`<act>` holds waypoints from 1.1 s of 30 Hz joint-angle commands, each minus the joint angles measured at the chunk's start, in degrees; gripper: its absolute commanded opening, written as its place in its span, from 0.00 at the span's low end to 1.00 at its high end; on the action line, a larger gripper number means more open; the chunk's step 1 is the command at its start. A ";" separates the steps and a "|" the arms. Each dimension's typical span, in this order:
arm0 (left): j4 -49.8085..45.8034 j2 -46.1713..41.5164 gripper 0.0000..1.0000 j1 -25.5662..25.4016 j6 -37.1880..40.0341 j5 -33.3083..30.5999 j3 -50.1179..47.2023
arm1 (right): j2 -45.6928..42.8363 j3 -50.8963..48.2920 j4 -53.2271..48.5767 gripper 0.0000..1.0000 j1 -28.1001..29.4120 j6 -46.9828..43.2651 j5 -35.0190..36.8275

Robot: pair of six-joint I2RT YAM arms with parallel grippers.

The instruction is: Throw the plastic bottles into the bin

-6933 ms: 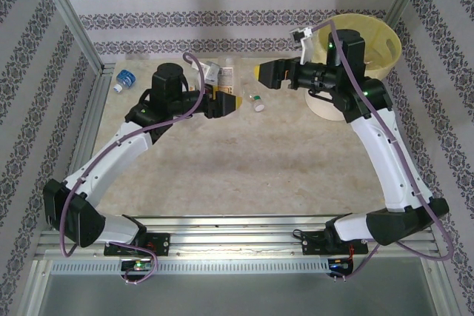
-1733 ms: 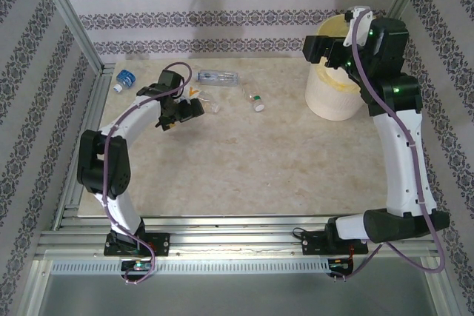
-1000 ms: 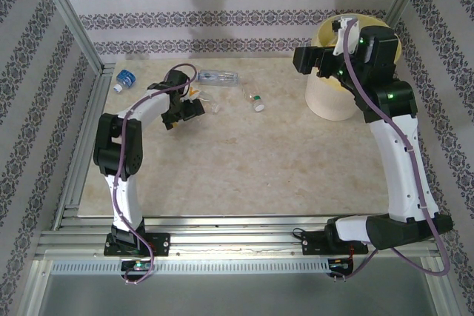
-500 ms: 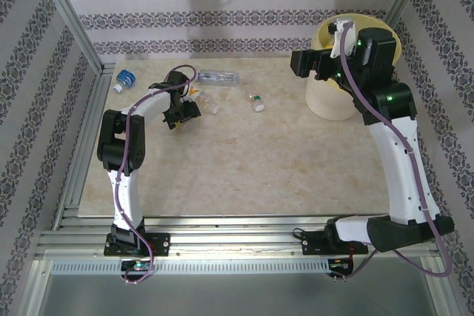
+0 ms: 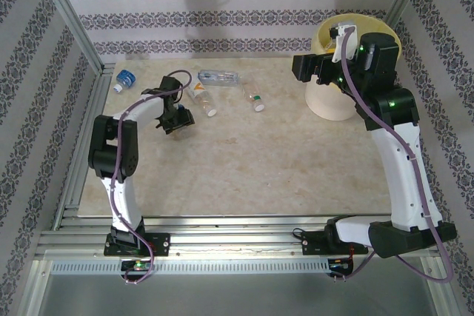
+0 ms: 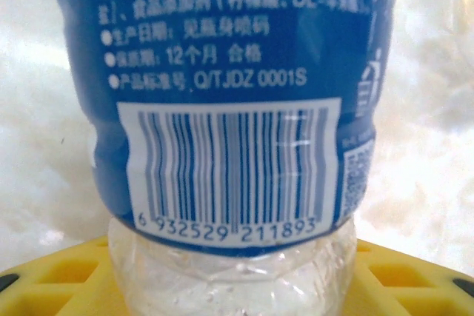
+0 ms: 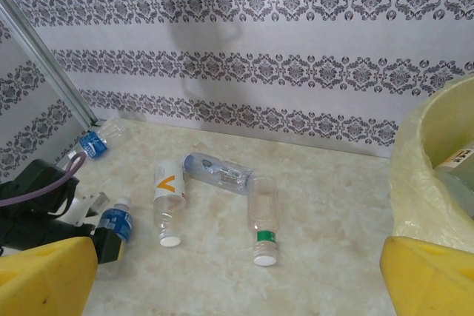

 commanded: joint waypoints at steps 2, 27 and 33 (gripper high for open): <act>4.00 -6.76 0.42 0.63 5.38 2.38 -3.05 | -0.34 -0.65 0.23 0.98 0.22 1.27 -0.33; 16.61 -27.16 0.39 -1.58 14.45 15.47 -11.46 | -0.61 -1.36 -0.11 0.98 0.07 4.54 -2.17; 17.68 -28.38 0.37 -3.74 15.34 18.72 -9.94 | -0.79 -1.88 0.03 0.98 0.06 5.49 -2.66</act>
